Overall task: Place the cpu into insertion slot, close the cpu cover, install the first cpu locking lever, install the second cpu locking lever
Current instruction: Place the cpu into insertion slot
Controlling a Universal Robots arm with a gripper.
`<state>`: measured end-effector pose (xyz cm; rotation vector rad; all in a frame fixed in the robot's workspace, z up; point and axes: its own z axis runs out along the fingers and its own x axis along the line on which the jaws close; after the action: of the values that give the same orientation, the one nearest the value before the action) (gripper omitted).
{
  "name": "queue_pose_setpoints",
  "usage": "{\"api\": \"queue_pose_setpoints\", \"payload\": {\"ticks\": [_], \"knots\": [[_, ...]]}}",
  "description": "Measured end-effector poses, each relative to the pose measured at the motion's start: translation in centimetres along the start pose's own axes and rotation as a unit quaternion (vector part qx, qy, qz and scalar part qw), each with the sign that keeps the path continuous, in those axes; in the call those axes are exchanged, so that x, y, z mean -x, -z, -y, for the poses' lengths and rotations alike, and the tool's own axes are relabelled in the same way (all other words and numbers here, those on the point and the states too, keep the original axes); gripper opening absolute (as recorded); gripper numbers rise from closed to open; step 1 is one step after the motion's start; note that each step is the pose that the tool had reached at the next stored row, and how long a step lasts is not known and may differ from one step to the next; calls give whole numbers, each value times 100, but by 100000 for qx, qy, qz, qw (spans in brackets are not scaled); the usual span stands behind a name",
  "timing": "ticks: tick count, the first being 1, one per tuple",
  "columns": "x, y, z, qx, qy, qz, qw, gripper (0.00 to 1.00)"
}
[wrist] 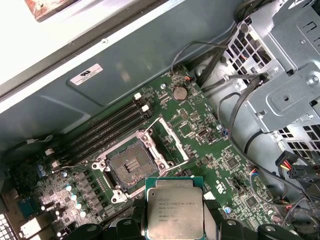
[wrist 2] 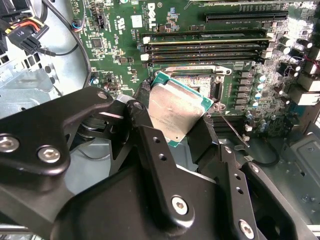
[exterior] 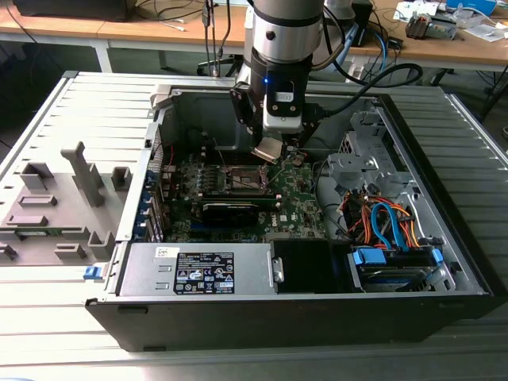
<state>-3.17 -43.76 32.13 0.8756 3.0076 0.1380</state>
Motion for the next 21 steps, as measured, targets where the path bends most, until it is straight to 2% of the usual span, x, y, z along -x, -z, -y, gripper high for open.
{"api": "queue_pose_setpoints", "payload": {"ticks": [21], "knots": [[0,0,0,15,-666,59,99998,55]]}}
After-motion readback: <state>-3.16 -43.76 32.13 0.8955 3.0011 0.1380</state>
